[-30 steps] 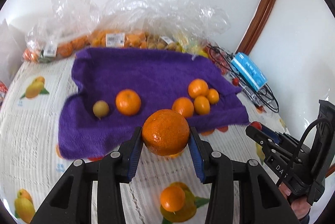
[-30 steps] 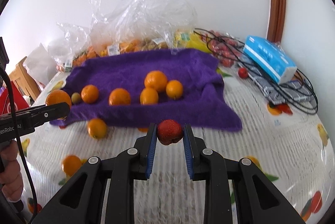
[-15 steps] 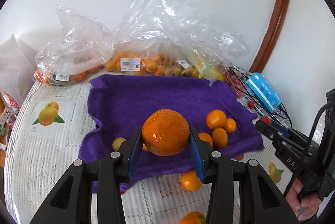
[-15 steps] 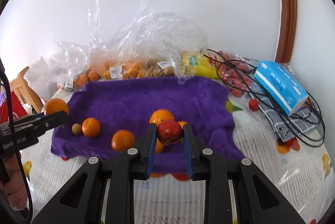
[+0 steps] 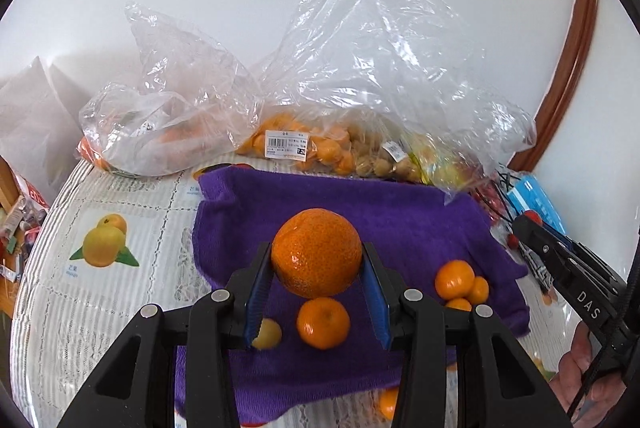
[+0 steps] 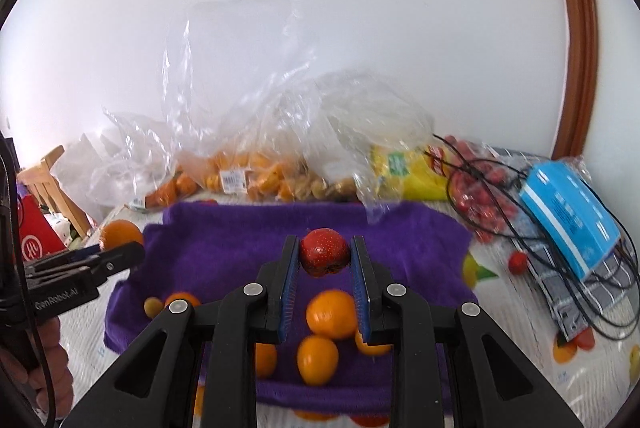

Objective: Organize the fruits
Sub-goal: 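Lift both held fruits and carry them over the purple towel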

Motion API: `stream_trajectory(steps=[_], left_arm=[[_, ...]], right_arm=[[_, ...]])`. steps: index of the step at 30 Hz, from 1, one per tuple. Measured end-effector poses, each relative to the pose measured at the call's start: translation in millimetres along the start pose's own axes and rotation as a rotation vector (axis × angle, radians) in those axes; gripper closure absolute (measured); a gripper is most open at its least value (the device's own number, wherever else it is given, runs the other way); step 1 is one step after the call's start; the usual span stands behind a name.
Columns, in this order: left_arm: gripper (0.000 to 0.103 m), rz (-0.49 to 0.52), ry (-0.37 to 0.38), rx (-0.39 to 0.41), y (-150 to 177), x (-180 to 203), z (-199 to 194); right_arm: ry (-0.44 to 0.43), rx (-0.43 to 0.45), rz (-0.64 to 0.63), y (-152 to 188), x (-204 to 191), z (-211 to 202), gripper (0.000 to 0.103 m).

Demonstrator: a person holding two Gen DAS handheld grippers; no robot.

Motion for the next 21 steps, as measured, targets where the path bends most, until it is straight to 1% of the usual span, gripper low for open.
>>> stream_trajectory(steps=[3, 5, 10, 13, 14, 21], left_arm=[[0.062, -0.013, -0.005, 0.002, 5, -3, 8], [0.062, -0.016, -0.012, -0.009, 13, -7, 13], [0.062, 0.020, -0.050, -0.030, 30, -11, 22], [0.062, -0.004, -0.040, -0.042, 34, -13, 26], [0.062, -0.008, -0.056, -0.036, 34, -14, 26], [0.062, 0.003, -0.057, -0.038, 37, -12, 28]], right_arm=[[-0.003, 0.003, -0.002, 1, 0, 7, 0.078], [-0.005, -0.015, 0.001, 10, 2, 13, 0.078], [0.018, -0.048, -0.001, 26, 15, 22, 0.078], [0.039, -0.050, 0.000, 30, 23, 24, 0.078], [0.041, -0.053, 0.009, 31, 25, 24, 0.078], [0.038, -0.069, 0.011, 40, 27, 25, 0.078]])
Point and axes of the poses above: each gripper's, at about its wrist camera, not at the fingertips, and z roughly the way its jaws point, x to its right, y to its underside, the point moved 7 cm from there along z, roughly the way its jaws point, and after that the axes turned 15 degrees about x, right-handed, at the moved point
